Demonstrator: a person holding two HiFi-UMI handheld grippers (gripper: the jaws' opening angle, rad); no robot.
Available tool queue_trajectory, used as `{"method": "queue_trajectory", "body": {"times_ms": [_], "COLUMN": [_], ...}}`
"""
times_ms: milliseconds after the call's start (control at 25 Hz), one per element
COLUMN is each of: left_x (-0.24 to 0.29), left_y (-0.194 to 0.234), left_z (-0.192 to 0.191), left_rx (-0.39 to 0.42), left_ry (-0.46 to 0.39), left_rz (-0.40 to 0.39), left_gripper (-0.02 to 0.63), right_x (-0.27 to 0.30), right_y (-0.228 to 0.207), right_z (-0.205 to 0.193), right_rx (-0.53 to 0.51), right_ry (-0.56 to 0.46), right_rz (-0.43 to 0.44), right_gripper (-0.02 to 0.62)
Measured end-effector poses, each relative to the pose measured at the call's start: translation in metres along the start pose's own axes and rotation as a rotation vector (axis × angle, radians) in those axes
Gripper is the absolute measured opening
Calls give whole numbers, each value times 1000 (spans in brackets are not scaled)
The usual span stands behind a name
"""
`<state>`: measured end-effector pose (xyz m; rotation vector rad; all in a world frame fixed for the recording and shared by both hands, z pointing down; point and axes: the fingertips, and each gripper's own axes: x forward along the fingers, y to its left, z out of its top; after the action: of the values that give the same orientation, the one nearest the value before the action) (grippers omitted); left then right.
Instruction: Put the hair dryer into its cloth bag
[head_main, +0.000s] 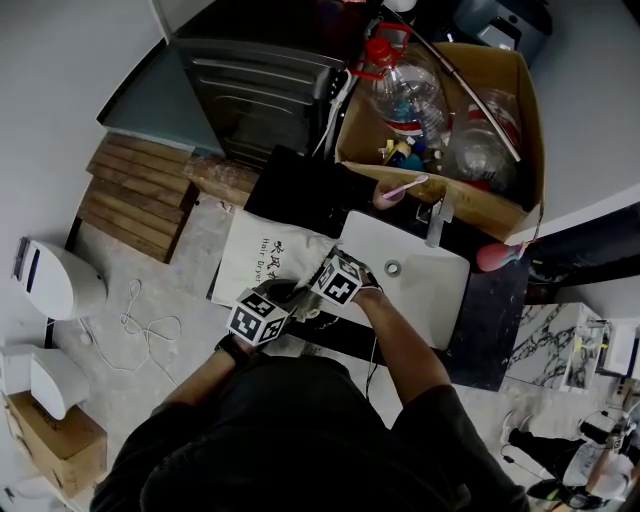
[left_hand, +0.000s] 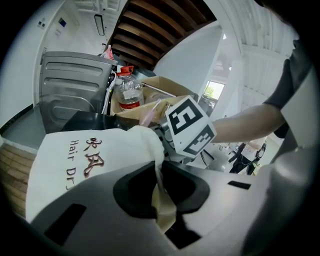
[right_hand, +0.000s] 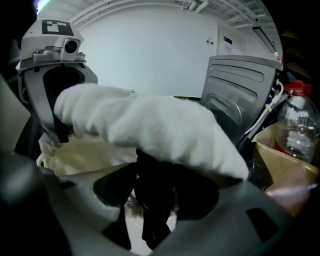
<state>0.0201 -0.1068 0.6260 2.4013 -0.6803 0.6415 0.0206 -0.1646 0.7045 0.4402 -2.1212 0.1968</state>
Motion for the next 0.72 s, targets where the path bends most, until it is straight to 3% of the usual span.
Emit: {"method": "queue_trajectory", "body": {"times_ms": [320, 560, 720], "left_x": [1, 1, 2], "left_y": [1, 1, 2], "left_z": [-2, -2, -3], "left_rx": [-6, -10, -11], "left_ry": [5, 11, 18], "left_rz": [-11, -17, -16], "left_gripper": [35, 35, 35], "right_x": [-43, -55, -47], "right_y": [-6, -10, -10], "right_z": [-27, -77, -83], "right_rx": [-45, 23, 54], "right_ry": [-37, 15, 19], "right_rz": [-56, -70, -71], "right_gripper": [245, 245, 235]}}
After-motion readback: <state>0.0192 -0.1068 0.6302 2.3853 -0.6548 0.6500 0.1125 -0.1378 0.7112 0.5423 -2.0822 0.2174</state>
